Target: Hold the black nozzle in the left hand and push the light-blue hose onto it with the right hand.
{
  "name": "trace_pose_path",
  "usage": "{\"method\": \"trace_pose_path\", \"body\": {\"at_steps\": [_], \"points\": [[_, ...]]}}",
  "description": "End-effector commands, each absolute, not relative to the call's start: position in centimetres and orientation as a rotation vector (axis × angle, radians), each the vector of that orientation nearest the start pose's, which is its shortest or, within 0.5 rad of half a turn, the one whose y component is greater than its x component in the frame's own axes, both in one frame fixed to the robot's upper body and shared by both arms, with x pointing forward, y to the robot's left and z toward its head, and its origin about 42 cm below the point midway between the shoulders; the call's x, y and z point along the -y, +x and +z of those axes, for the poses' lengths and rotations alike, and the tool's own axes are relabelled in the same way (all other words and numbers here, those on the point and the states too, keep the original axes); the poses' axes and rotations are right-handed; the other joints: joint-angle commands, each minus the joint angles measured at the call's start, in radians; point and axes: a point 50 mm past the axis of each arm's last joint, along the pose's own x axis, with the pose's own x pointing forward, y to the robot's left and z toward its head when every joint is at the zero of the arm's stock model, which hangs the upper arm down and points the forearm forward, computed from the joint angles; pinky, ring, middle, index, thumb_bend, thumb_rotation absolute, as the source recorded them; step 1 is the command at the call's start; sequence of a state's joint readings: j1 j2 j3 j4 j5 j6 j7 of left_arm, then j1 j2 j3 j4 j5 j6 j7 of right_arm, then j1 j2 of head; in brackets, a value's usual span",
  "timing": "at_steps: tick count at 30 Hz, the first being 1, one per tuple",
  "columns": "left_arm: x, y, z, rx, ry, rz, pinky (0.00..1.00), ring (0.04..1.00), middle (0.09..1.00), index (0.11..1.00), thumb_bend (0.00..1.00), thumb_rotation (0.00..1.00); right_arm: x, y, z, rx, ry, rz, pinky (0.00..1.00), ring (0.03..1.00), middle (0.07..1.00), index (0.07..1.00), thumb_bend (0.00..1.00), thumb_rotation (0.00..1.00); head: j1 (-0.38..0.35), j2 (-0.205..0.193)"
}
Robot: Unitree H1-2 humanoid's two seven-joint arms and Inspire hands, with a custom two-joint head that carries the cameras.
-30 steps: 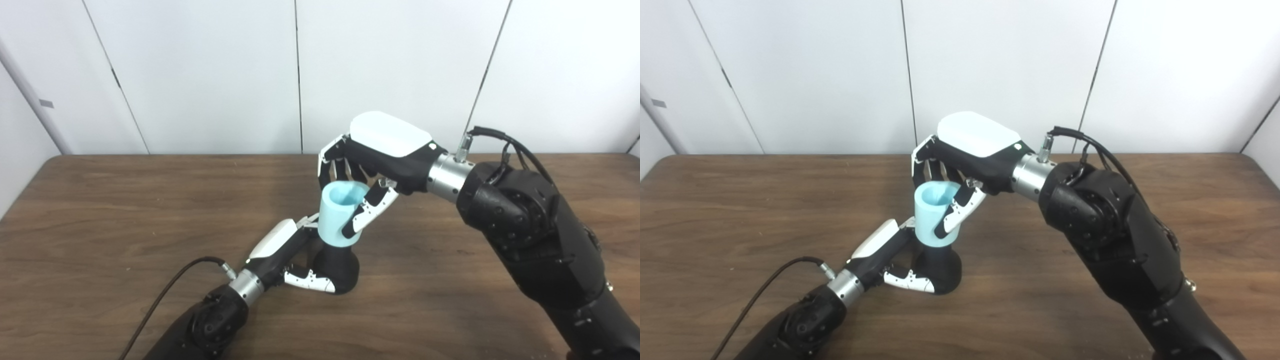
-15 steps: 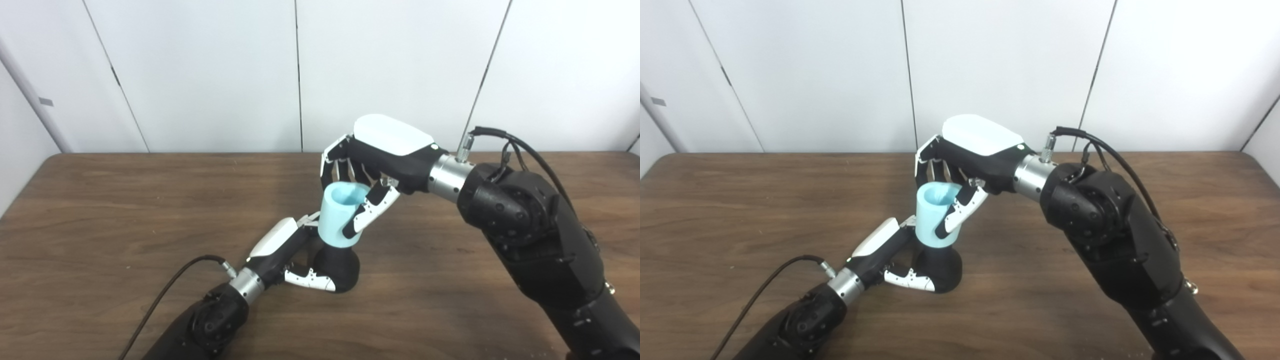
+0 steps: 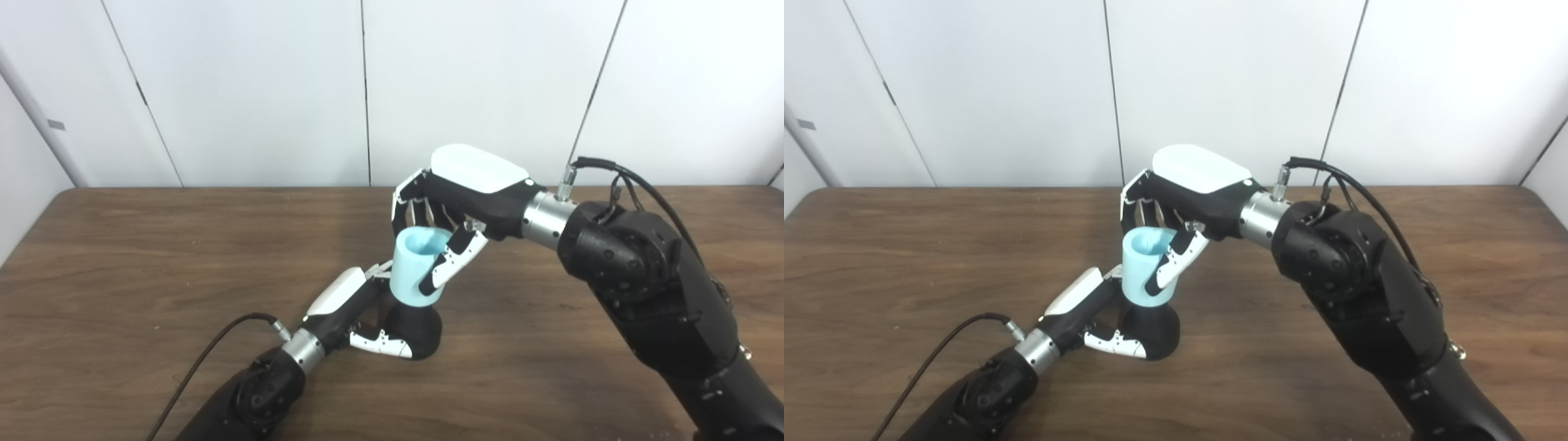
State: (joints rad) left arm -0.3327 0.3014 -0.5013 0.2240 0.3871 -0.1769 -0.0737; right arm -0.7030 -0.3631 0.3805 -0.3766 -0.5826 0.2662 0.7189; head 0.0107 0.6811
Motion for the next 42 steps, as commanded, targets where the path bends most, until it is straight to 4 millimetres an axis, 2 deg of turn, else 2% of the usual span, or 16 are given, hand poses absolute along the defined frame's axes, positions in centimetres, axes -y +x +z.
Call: {"method": "trace_pose_path", "body": {"at_steps": [1,25,42], "points": [[-18.3,31.1,4.1,-0.079,0.909,-0.764,1.0,0.972,0.774,0.424,0.57,0.35,13.4,36.7,37.4,0.583,-1.21,0.69,0.19,0.258,0.337,0.483,0.51,0.13,0.001,0.001],[-18.3,31.2,4.6,-0.069,0.912,-0.763,1.0,0.968,0.789,0.429,0.58,0.35,12.5,36.5,36.5,0.668,-1.228,0.742,0.17,0.242,0.336,0.485,0.51,0.13,0.003,0.01],[-18.3,31.4,5.0,-0.053,0.917,-0.761,1.0,0.969,0.793,0.444,0.58,0.36,13.2,37.4,33.9,0.621,-1.256,0.749,0.1,0.166,0.269,0.484,0.51,0.13,0.004,0.012]]}}
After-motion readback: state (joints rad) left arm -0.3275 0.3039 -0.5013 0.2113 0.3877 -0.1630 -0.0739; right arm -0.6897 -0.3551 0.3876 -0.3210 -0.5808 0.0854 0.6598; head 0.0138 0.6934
